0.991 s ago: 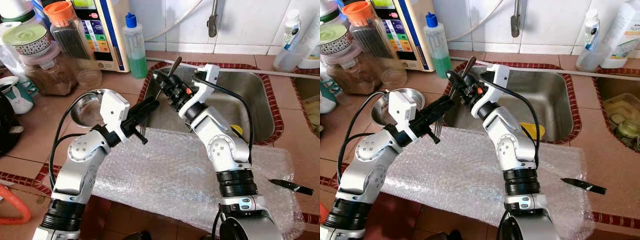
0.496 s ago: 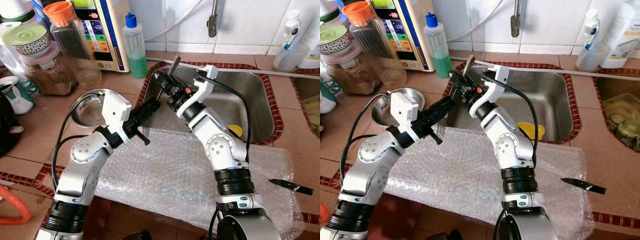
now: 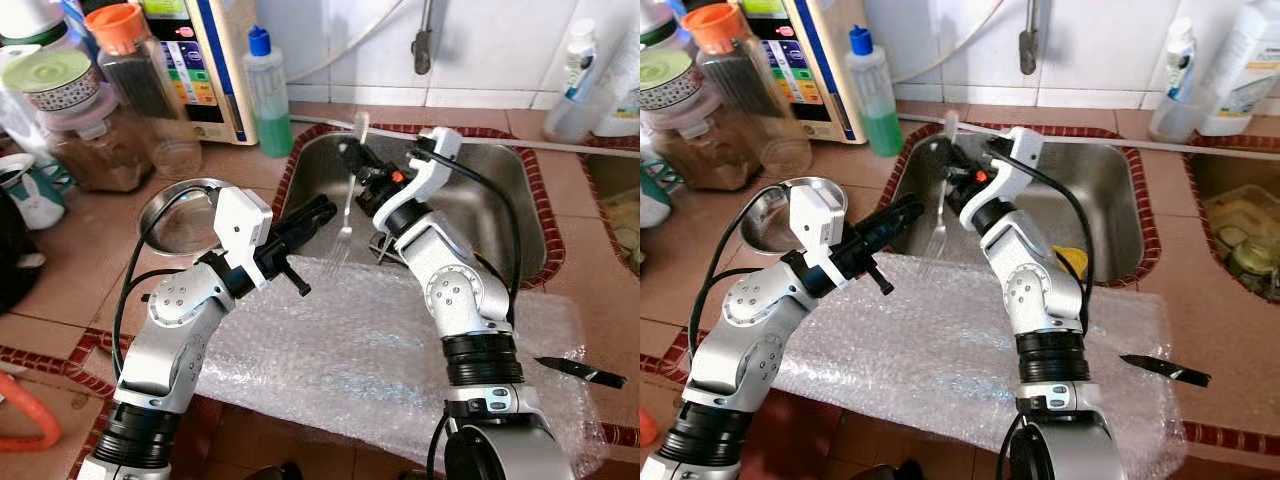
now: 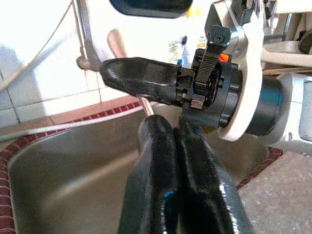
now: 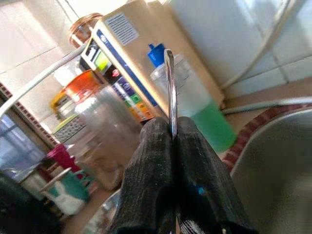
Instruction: Kitchen organization
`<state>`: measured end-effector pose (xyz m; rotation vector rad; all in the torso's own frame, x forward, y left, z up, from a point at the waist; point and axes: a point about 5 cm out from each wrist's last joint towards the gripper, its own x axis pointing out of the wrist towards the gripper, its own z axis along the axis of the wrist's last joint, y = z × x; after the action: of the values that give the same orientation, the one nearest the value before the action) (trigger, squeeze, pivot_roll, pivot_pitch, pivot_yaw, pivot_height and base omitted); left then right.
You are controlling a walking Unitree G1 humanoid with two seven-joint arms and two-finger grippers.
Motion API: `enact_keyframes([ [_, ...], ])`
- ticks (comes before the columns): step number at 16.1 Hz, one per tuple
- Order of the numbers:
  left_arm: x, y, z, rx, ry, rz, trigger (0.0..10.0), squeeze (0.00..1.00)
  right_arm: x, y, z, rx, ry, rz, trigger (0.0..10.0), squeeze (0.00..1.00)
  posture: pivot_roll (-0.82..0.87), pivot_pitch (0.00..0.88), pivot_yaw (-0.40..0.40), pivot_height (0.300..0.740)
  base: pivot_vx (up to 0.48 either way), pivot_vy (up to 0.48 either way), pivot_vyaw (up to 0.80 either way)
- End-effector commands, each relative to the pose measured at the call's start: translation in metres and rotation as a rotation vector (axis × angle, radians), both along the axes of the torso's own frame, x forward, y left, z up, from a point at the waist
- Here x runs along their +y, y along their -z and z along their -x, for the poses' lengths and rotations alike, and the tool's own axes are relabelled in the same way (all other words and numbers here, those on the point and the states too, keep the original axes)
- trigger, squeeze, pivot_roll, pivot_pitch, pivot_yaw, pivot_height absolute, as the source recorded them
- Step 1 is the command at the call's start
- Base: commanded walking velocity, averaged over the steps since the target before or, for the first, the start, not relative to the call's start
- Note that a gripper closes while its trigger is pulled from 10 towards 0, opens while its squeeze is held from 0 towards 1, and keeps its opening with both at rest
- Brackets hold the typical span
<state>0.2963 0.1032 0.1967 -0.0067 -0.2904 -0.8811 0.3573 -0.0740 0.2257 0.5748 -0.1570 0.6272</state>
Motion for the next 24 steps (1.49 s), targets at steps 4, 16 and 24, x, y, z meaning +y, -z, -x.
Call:
enact_keyframes([
  [4, -0.002, 0.0, 0.004, -0.003, 0.026, -0.013, 10.0, 1.0, -0.003, -0.008, -0.004, -0.056, 0.094, 0.06, 0.0, 0.0, -0.16, 0.145, 0.108, 0.74, 0.0, 0.0, 0.0],
  [16, 0.008, 0.021, 0.002, 0.087, 0.049, -0.132, 10.0, 1.0, -0.092, 0.05, -0.018, 0.027, 0.408, 0.564, 0.0, 0.0, -0.16, 0.146, 0.119, 0.74, 0.0, 0.0, 0.0],
  [24, 0.011, 0.028, 0.003, 0.109, 0.08, -0.225, 10.0, 1.0, -0.118, 0.089, -0.01, 0.149, 0.527, 0.76, 0.0, 0.0, -0.16, 0.15, 0.128, 0.74, 0.0, 0.0, 0.0],
])
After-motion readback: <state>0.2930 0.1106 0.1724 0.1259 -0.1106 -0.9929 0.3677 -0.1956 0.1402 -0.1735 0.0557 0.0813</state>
